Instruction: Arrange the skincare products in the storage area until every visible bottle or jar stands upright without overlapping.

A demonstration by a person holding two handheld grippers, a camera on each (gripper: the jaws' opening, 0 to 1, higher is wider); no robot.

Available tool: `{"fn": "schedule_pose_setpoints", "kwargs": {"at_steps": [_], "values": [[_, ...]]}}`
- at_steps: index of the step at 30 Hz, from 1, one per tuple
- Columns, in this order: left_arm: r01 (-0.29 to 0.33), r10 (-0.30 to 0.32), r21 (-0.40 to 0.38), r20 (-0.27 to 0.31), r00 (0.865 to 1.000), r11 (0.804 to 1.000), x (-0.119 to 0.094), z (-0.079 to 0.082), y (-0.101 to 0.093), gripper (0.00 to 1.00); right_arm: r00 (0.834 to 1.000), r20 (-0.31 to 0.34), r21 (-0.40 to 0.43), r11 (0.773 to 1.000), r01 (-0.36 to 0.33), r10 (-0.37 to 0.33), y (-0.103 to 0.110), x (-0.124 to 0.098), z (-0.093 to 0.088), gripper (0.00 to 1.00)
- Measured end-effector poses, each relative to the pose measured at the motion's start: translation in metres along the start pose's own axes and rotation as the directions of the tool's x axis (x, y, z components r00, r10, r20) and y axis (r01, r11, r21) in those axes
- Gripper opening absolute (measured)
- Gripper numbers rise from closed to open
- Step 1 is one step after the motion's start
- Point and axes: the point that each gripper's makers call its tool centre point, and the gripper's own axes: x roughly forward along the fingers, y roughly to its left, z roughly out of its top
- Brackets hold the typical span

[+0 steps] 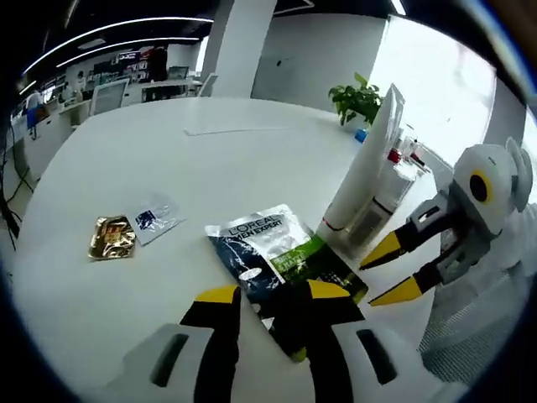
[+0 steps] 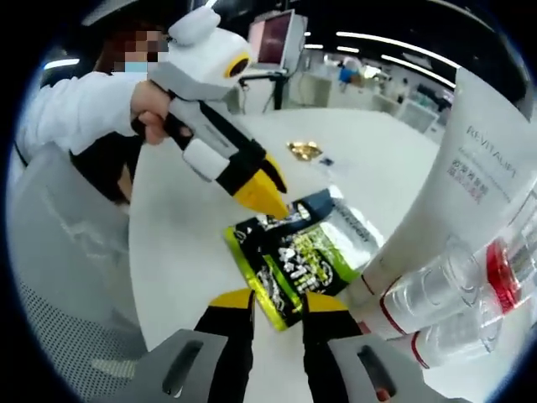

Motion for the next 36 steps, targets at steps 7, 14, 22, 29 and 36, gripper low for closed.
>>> {"fn": "schedule_pose_setpoints", "kwargs": {"at_steps": [7,14,22,29,36], "values": [[0.003,-0.002,0.08,-0.005,1.0,0.997,-0.016,0.002,-0.008,0.36,1.0,0.015,0.008,1.0,-0.002,0.002,0.005,-0.012,0.001,0.2],[-0.028,0.03,0.17,-0.008,1.0,0.985,-0.026,0.002,-0.012,0.48,0.999,0.044,0.057,0.998,0.021,-0.024,0.006,-0.028,0.0,0.23],[0.005,-0.008,0.201,0.013,1.0,0.98,-0.032,0.005,-0.027,0.69,0.996,0.076,0.083,0.995,0.049,-0.055,0.004,-0.048,0.003,0.33],[0.043,-0.047,0.225,0.011,0.999,0.973,-0.038,0.005,-0.043,0.81,0.993,0.081,0.091,0.993,0.081,-0.088,-0.002,-0.063,0.0,0.4],[0.01,-0.016,0.241,0.022,1.0,0.971,-0.046,0.006,-0.039,0.87,0.988,0.099,0.083,0.991,0.108,-0.116,-0.004,-0.075,-0.002,0.44]]}}
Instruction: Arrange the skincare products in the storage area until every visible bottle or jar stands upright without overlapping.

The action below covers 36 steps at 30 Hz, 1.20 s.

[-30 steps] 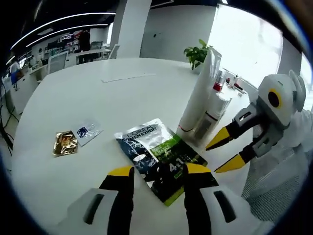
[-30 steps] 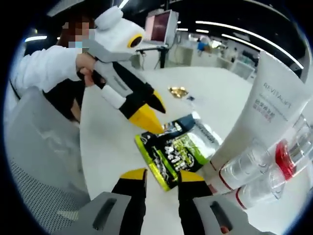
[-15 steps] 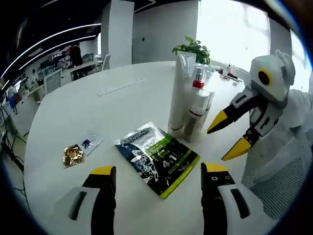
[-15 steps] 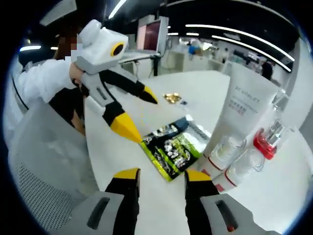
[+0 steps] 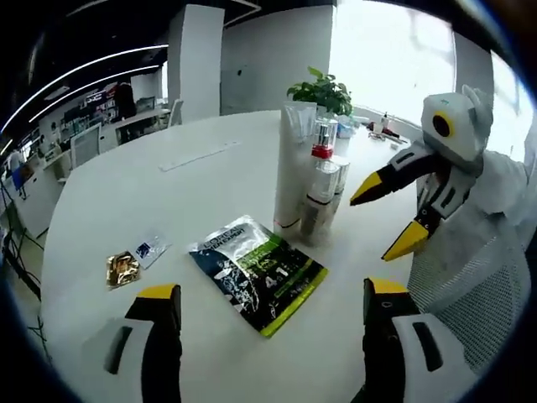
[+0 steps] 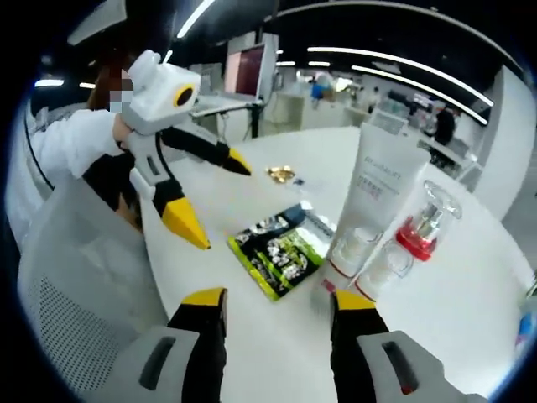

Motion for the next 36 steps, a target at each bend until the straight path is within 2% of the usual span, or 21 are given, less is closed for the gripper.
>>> {"fn": "schedule_pose_setpoints", "kwargs": {"at_steps": [4,9,12,14,16,18,20,23,31,36], "values": [[0.017,-0.018,0.008,0.02,1.0,1.0,-0.005,0.005,-0.005,0.9,1.0,-0.002,0.005,1.0,0.009,-0.009,-0.002,-0.005,-0.002,0.44],[-0.007,0.006,0.022,0.033,0.999,1.0,-0.009,0.008,-0.003,0.88,1.0,-0.001,0.015,0.999,0.031,-0.031,-0.009,-0.012,-0.007,0.44],[-0.011,0.01,0.026,0.04,0.999,1.0,-0.013,0.011,-0.005,0.86,0.999,0.006,0.025,0.999,0.048,-0.048,-0.013,-0.017,-0.008,0.48],[-0.02,0.019,0.044,0.024,1.0,0.999,-0.014,0.009,-0.003,0.86,0.997,0.009,0.035,0.997,0.072,-0.073,-0.018,-0.019,-0.009,0.54],[-0.021,0.02,0.035,0.031,0.999,0.999,-0.016,0.01,-0.004,0.84,0.997,0.006,0.038,0.996,0.082,-0.082,-0.02,-0.021,-0.01,0.6],[-0.026,0.025,0.019,0.052,0.998,0.999,-0.017,0.013,-0.003,0.85,0.996,0.014,0.06,0.994,0.091,-0.092,-0.023,-0.024,-0.01,0.63],[-0.037,0.035,0.029,0.045,0.998,0.999,-0.018,0.013,-0.003,0.86,0.995,0.012,0.071,0.993,0.093,-0.094,-0.025,-0.025,-0.01,0.65],[-0.049,0.047,0.049,0.032,0.998,0.998,-0.018,0.011,-0.003,0.83,0.995,0.005,0.067,0.993,0.1,-0.101,-0.026,-0.026,-0.012,0.76],[-0.046,0.045,0.048,0.021,0.999,0.998,-0.021,0.009,-0.006,0.92,0.993,-0.002,0.056,0.992,0.117,-0.117,-0.029,-0.026,-0.015,0.98],[-0.05,0.049,0.03,0.038,0.998,0.998,-0.024,0.012,-0.006,0.94,0.992,-0.013,0.066,0.99,0.123,-0.122,-0.03,-0.027,-0.018,1.0]]}}
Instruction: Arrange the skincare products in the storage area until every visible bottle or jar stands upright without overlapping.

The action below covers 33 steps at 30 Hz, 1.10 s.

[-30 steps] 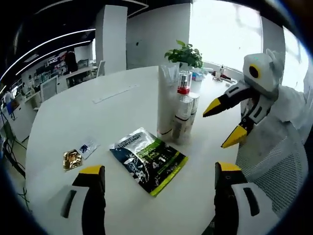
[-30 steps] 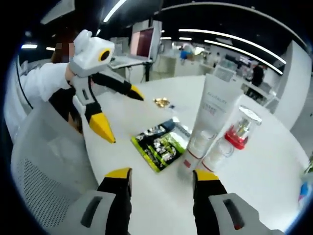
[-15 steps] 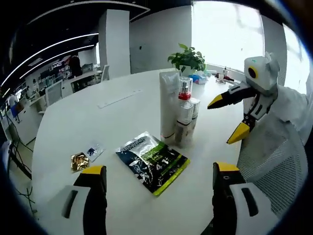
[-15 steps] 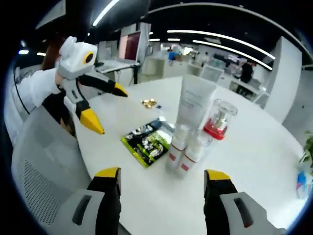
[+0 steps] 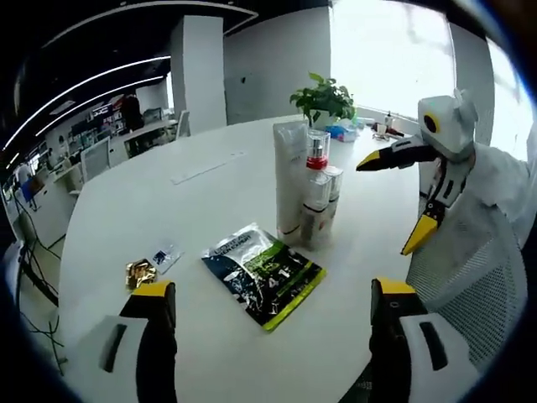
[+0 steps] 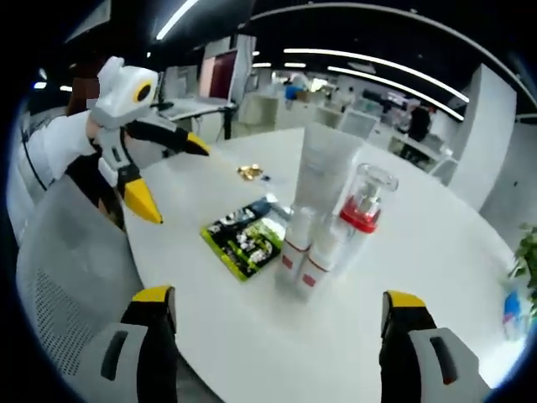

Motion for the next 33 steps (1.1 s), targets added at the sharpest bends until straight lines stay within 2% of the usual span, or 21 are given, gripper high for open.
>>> {"fn": "schedule_pose_setpoints", "kwargs": {"at_steps": [4,12,19,23,27,33], "values": [[-0.01,0.01,-0.009,0.014,1.0,1.0,-0.004,0.002,0.001,0.99,1.0,-0.006,0.003,1.0,0.009,-0.009,-0.001,-0.001,-0.002,1.0],[-0.02,0.022,-0.03,0.044,0.999,0.999,-0.015,0.005,-0.003,0.99,1.0,0.0,0.063,0.998,0.009,-0.009,-0.001,-0.007,-0.004,1.0],[-0.024,0.026,-0.046,0.044,0.999,0.999,-0.018,0.001,-0.011,0.99,1.0,0.006,0.1,0.995,-0.002,0.001,0.002,-0.011,-0.005,1.0],[-0.032,0.035,-0.064,0.047,0.998,0.997,-0.022,-0.001,-0.01,0.99,1.0,-0.006,0.081,0.997,0.017,-0.017,0.0,-0.011,-0.007,1.0],[-0.045,0.049,-0.073,0.06,0.997,0.996,-0.025,-0.001,-0.008,0.99,1.0,0.003,0.109,0.994,0.005,-0.005,0.002,-0.012,-0.006,1.0],[-0.054,0.056,-0.057,0.043,0.997,0.997,-0.029,-0.007,-0.008,0.99,1.0,0.003,0.101,0.995,0.008,-0.009,0.005,-0.012,-0.007,1.0]]}}
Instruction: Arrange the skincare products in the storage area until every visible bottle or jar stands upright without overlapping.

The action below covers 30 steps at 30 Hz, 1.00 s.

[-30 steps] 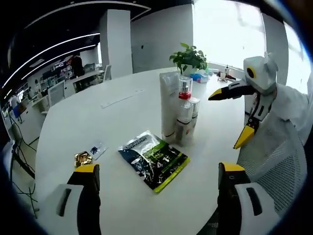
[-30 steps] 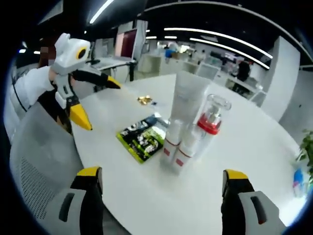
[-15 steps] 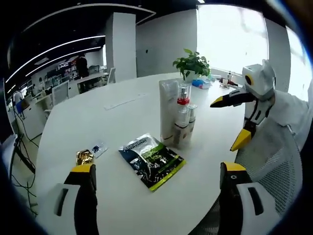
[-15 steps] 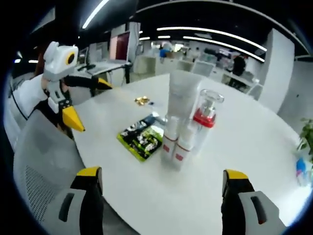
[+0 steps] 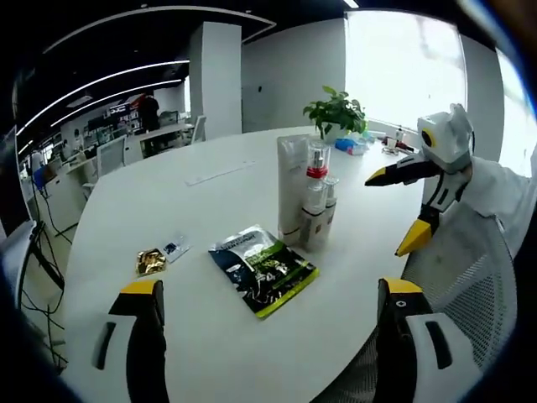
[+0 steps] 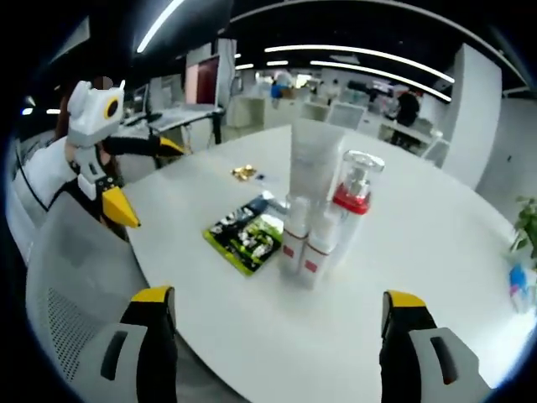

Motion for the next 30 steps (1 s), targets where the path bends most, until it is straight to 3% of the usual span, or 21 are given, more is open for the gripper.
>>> {"fn": "schedule_pose_setpoints", "kwargs": {"at_steps": [18,30], "values": [[-0.008,0.008,-0.025,0.017,1.0,1.0,-0.012,-0.002,-0.001,0.99,1.0,0.031,-0.012,1.0,0.003,-0.003,0.006,-0.003,0.012,1.0],[-0.026,0.028,-0.067,0.02,0.999,0.997,-0.015,-0.005,0.012,0.99,0.997,0.049,-0.027,0.998,-0.051,0.052,0.031,0.004,0.026,1.0]]}}
